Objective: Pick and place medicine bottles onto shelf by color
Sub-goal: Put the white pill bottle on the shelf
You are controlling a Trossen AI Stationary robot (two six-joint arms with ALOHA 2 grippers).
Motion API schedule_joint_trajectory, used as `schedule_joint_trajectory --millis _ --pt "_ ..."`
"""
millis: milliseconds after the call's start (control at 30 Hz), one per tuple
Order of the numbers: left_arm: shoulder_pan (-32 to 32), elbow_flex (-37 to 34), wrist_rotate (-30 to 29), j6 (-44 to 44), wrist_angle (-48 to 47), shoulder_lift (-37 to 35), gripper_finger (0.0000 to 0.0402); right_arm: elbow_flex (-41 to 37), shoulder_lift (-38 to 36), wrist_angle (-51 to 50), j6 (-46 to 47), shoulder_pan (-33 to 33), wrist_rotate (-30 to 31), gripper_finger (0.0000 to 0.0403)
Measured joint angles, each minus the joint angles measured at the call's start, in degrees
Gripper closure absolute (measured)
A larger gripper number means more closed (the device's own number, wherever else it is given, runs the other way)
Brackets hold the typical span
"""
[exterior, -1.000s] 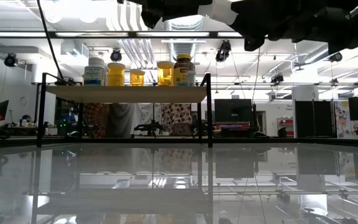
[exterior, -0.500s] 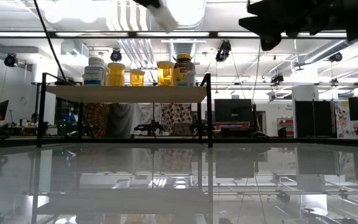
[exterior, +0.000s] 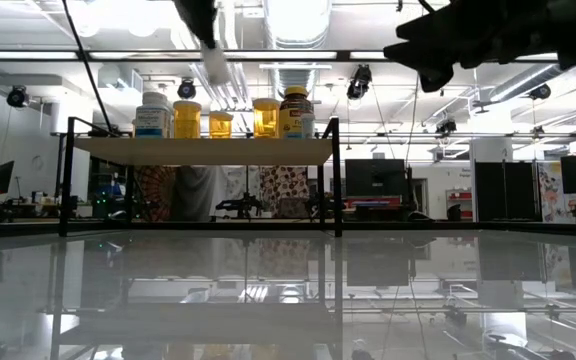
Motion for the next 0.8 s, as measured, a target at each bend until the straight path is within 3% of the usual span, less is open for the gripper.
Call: schedule_joint_trajectory --millis 300,800 --pt "5.13 -3.02 -0.06 0.69 1.23 0.48 0.0285 0.00 1.22 0.03 0.05 0.00 0.02 0.0218" --pt "7.07 -12.51 0.59 3.15 10.74 0.59 0.0285 0.00 2.02 0.04 0.52 0.00 0.04 0.0218"
